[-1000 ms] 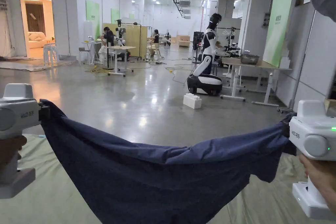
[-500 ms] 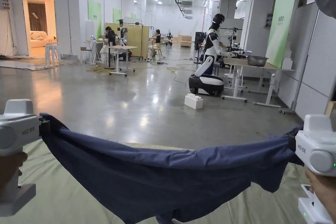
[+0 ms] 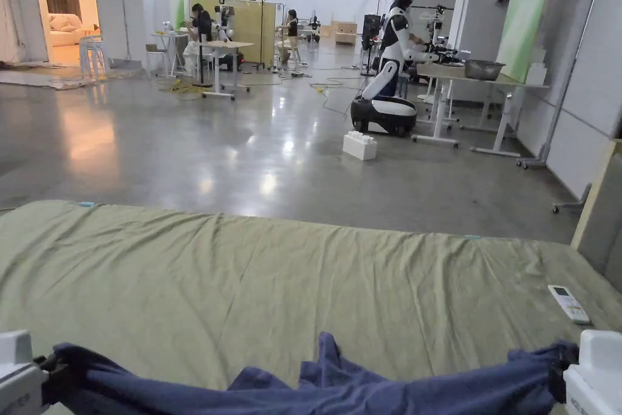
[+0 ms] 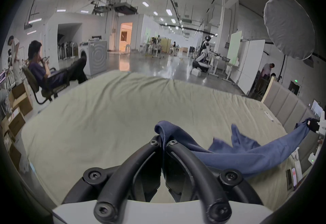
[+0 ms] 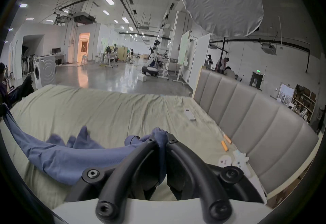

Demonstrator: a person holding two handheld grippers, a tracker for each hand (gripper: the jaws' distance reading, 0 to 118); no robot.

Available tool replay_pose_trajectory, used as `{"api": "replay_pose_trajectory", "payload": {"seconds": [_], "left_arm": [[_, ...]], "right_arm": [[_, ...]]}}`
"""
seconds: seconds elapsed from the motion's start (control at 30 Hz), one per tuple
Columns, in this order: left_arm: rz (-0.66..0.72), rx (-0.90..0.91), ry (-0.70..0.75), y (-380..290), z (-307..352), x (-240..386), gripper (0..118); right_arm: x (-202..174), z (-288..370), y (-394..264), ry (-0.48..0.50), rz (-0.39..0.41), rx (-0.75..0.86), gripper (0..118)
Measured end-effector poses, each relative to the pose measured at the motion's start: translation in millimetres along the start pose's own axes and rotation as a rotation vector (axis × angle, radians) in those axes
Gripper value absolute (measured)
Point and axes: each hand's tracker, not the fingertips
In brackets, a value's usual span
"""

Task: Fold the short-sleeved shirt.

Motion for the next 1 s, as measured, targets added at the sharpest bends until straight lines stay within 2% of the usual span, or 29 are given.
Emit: {"api": "replay_pose_trajectory", "payload": {"seconds": [0.17,0.2,0.33,0.43,0.63,0.7,0.73,0.8,0.87,0.9,0.93,1.0], "left_arm": [[0.048,-0.103,-0.009,-56,11,-18,4],[0.052,-0.124,-0.013,-65,12,-22,4],[0.072,-0.191,0.004,-89,8,-33,4],[0.112,-0.246,0.004,-98,5,-40,4],[0.1,-0.319,0.016,-114,-7,-56,4],[0.085,-0.336,0.018,-115,-7,-55,8],[0.076,-0.342,0.02,-115,-8,-55,15],[0.032,-0.354,0.055,-113,-7,-50,21],[-0.016,-0.351,0.095,-111,-8,-47,22],[-0.04,-0.341,0.111,-109,-6,-43,29],[-0.06,-0.328,0.121,-107,-5,-40,38],[-0.085,-0.31,0.123,-103,-6,-33,45]], "right_arm": [[-1,25,-57,0.026,-0.041,-0.121,6],[-1,28,-64,0.02,-0.011,-0.098,6],[-5,31,-95,0.023,0.029,-0.162,6],[-3,30,-114,0.019,0.025,-0.201,6],[-3,28,-142,0.017,0.062,-0.27,6],[-6,30,-147,0.015,0.069,-0.278,6],[-7,32,-148,0.016,0.077,-0.276,7],[-11,36,-148,0.015,0.092,-0.271,16],[-16,42,-144,0.014,0.106,-0.25,18],[-19,44,-141,0.01,0.11,-0.239,26],[-22,46,-137,0.007,0.111,-0.218,42],[-30,52,-127,0.013,0.105,-0.174,59]]}}
